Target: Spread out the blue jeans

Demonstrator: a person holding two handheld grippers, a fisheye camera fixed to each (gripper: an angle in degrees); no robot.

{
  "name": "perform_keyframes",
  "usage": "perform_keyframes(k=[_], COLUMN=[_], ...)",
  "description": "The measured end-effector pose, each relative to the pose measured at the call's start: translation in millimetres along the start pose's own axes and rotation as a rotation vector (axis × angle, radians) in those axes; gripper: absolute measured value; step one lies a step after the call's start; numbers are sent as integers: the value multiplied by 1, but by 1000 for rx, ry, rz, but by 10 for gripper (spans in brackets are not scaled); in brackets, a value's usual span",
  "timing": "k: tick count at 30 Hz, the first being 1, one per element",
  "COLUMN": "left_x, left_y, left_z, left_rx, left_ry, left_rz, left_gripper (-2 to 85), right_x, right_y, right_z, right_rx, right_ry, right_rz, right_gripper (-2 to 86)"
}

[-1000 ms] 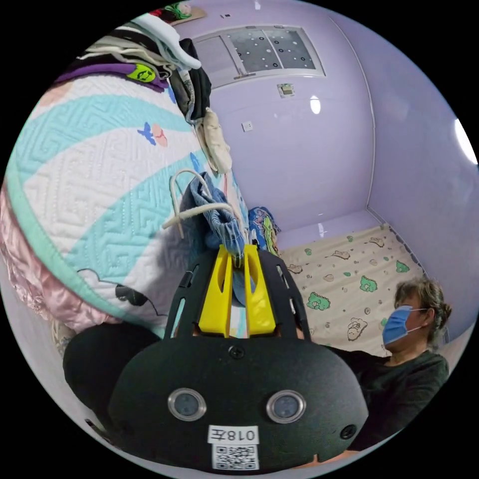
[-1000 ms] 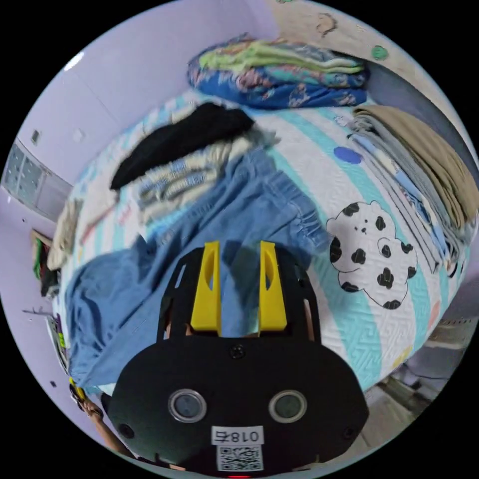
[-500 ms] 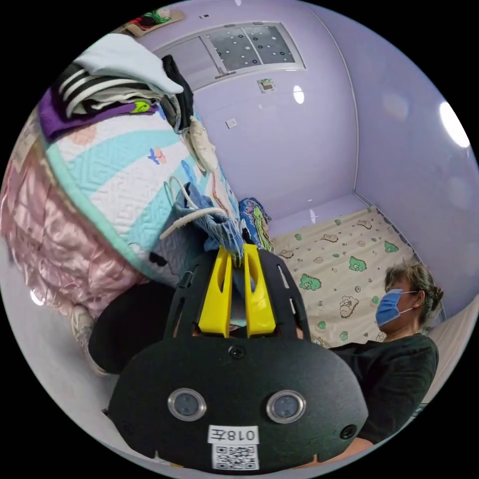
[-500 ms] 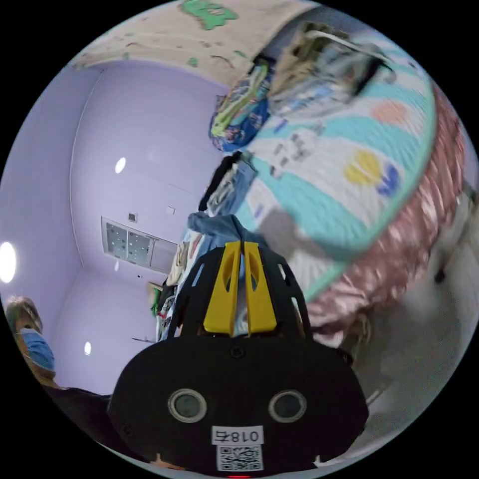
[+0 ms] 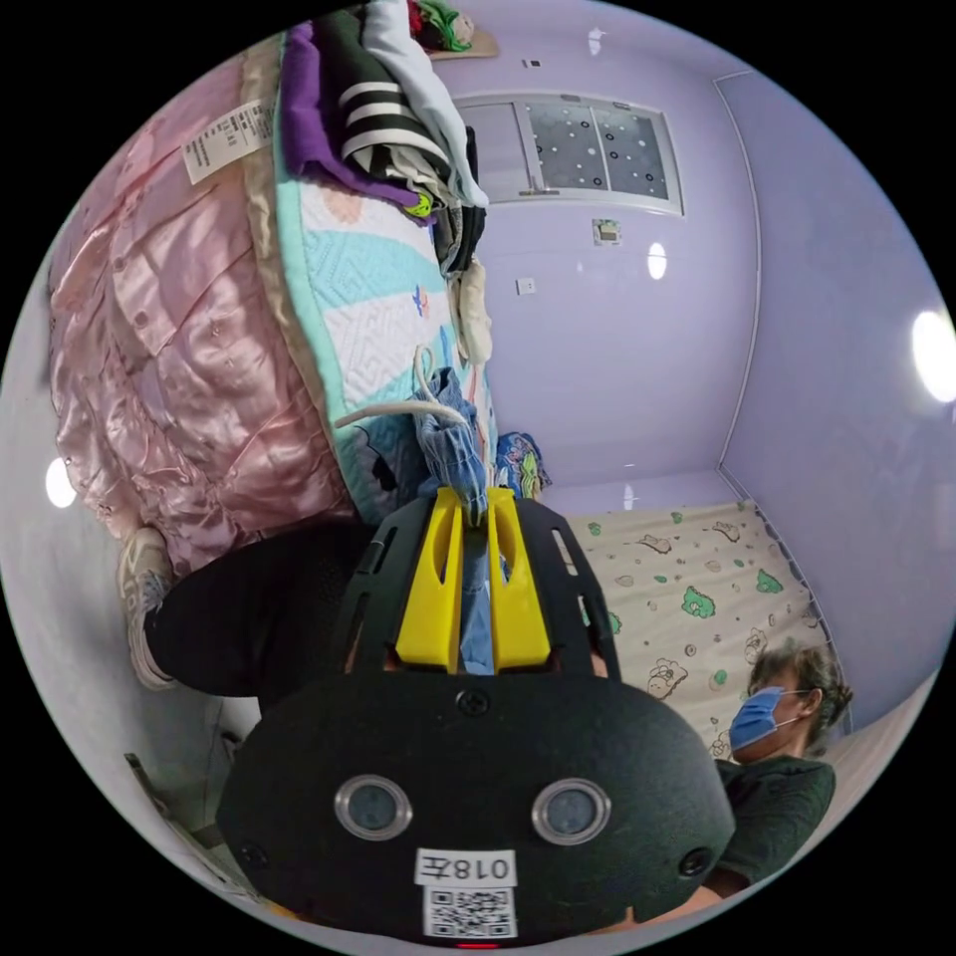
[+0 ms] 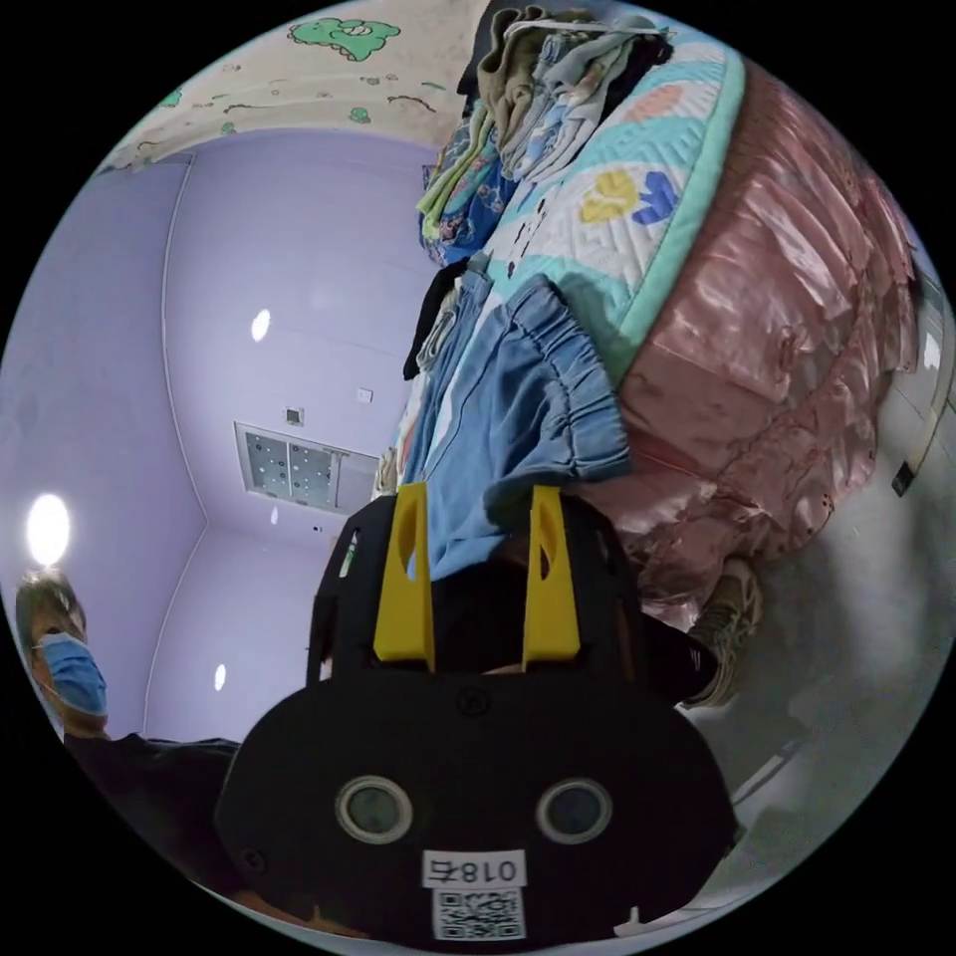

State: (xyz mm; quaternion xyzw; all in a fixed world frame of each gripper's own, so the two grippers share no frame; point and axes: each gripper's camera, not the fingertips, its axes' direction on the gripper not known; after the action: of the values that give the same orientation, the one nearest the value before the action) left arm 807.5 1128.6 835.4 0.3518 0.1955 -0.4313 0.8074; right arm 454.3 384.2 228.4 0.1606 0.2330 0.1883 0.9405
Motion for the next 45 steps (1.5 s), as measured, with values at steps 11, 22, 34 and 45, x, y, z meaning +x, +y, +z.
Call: perform_keyframes(k=[11,22,34,45], left_x=[-1,104,27,-5], left_y=[-3,-49,-22,-44], left_z=[-11,-10,-63,-141], left_rx=[31,-21,-233,-107], left_ry=[-26,15,-161,-92], left_rz=[-19,228,57,-101], left_gripper=[32,35,36,94], right_x=[57,-86,-36,-100], right_y=[35,-19,66,36], right_z=[-20,-86,-148,-123], right_rx=[236,421,480,372], right_ry=[-18,-213,-146,51], right_rz=[244,-158,13,-96], right_gripper=[8,-3,-3,-2])
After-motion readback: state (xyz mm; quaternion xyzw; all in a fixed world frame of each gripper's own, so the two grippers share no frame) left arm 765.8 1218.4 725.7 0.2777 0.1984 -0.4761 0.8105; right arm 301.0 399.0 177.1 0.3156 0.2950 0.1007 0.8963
